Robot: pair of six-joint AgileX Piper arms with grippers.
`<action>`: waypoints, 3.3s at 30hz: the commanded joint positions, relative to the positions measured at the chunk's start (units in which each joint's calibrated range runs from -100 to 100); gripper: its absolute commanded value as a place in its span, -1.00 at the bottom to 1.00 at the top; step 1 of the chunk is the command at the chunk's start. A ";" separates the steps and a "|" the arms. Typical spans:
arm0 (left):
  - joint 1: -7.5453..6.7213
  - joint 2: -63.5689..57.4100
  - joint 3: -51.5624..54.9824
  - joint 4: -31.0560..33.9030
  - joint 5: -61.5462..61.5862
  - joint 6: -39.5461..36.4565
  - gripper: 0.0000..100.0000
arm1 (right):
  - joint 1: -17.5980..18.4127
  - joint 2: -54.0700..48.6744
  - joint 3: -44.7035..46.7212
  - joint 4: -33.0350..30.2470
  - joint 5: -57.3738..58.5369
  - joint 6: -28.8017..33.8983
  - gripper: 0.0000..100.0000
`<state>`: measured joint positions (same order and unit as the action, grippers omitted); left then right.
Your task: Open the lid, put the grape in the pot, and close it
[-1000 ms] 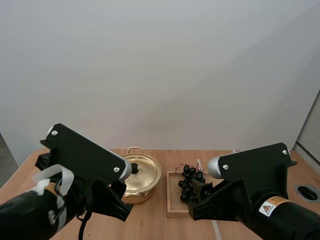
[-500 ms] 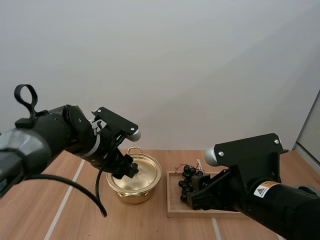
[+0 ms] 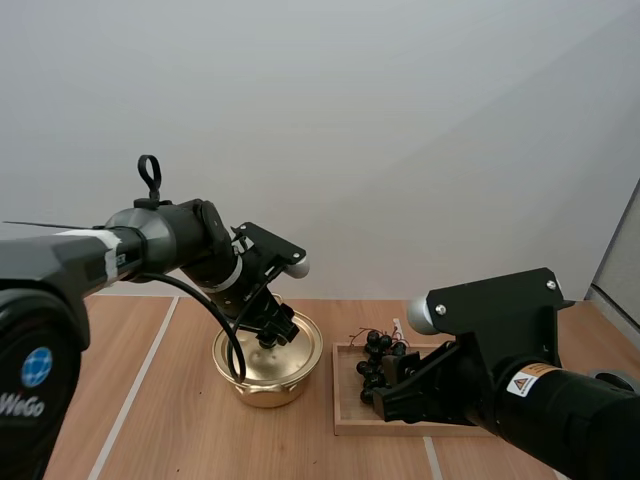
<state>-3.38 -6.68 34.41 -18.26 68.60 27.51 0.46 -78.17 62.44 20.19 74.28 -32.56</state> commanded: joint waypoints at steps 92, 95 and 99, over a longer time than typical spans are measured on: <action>-0.22 -37.36 -20.49 2.34 14.66 -5.63 -1.00 | 3.32 72.62 -10.66 5.04 -39.29 -8.08 -1.00; -0.22 -37.80 -22.50 2.61 14.66 -6.54 -1.00 | 3.32 69.49 -10.66 4.82 -39.29 -8.08 -1.00; -0.22 -38.91 -27.51 2.61 14.66 -6.91 -1.00 | 3.32 62.15 -10.66 5.41 -39.29 -8.08 -1.00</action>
<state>-3.38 -44.02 11.22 -14.65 83.80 21.50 3.64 -10.07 51.42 25.70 34.70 -39.97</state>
